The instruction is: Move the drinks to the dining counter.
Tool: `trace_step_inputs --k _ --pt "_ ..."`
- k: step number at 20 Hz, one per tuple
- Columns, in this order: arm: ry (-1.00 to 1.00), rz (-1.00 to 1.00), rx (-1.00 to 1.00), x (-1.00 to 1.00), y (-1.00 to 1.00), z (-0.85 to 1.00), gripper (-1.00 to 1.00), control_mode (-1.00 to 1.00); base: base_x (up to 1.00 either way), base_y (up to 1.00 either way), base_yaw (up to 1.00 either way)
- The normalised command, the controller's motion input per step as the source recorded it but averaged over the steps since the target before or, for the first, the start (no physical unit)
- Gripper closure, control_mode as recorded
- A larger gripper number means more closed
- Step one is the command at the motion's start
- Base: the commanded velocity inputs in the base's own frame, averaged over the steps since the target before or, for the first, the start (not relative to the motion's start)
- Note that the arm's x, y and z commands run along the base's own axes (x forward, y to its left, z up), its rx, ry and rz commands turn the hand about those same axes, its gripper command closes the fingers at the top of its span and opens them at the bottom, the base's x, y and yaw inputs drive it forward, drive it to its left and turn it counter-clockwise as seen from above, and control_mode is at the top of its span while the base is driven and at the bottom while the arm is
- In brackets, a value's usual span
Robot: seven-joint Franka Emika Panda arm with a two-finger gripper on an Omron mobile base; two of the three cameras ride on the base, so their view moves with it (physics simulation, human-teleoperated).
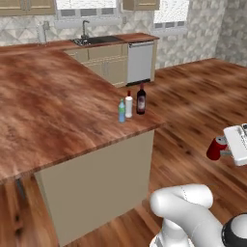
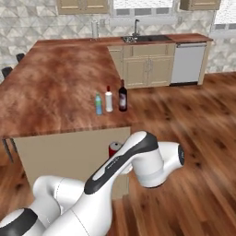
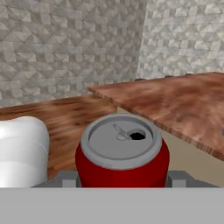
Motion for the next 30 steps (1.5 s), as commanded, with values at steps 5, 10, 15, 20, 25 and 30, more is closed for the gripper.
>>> trace_step_inputs --k 5,10,15,20,25,30 --pt "0.00 0.00 0.00 0.00 0.00 0.00 1.00 1.00 0.53 0.11 0.12" --pt "0.00 0.00 0.00 0.00 0.00 0.00 1.00 1.00 0.78 0.00 0.00" --pt "0.00 0.00 0.00 0.00 0.00 0.00 1.00 1.00 0.77 0.00 0.00" --pt "0.00 0.00 0.00 0.00 0.00 0.00 1.00 1.00 0.69 -0.01 0.00" --pt "0.00 0.00 0.00 0.00 0.00 0.00 1.00 1.00 0.49 -0.23 0.02" --pt "0.00 0.00 0.00 0.00 0.00 0.00 1.00 1.00 0.29 -0.42 0.08"
